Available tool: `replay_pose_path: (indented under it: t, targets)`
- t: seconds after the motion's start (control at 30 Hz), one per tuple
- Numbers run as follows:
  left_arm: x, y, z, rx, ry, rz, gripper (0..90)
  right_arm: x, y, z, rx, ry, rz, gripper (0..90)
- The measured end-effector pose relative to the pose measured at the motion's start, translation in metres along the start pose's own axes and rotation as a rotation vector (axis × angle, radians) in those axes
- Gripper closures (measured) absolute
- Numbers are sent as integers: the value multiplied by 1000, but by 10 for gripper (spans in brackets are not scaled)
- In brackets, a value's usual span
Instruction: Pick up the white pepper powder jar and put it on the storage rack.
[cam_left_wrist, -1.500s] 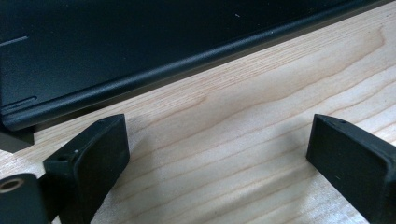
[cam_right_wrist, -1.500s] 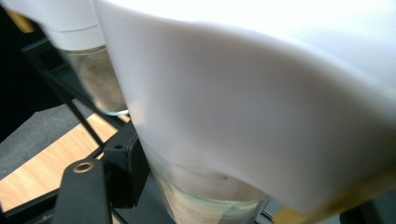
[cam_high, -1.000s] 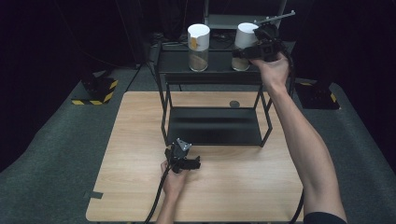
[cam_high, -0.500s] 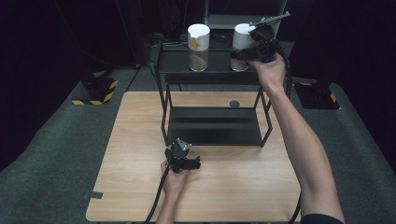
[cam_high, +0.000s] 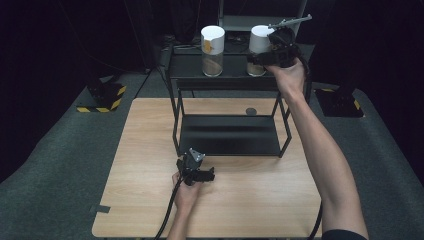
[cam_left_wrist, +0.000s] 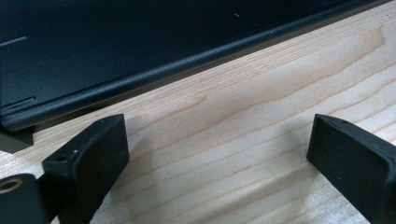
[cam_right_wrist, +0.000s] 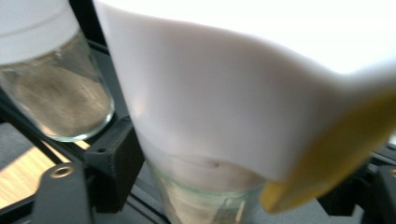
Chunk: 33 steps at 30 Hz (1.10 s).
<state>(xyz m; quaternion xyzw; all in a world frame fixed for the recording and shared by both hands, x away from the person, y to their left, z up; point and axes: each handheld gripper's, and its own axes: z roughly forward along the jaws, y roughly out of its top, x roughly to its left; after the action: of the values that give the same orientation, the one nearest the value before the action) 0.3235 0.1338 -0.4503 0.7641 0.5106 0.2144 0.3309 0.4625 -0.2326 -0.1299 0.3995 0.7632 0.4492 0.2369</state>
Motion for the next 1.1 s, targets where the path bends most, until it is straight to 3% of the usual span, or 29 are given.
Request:
replay_pose_path:
  t: [0.2,0.43,1.1]
  targets:
    - [0,0,0,0,0,0,54,-12,-6,-9,-17,43,29,147]
    - [0,0,0,2,1,3,54,-13,-17,-20,-26,66,4,141]
    - [0,0,0,-2,0,-2,54,-24,-37,-36,-51,81,5,142]
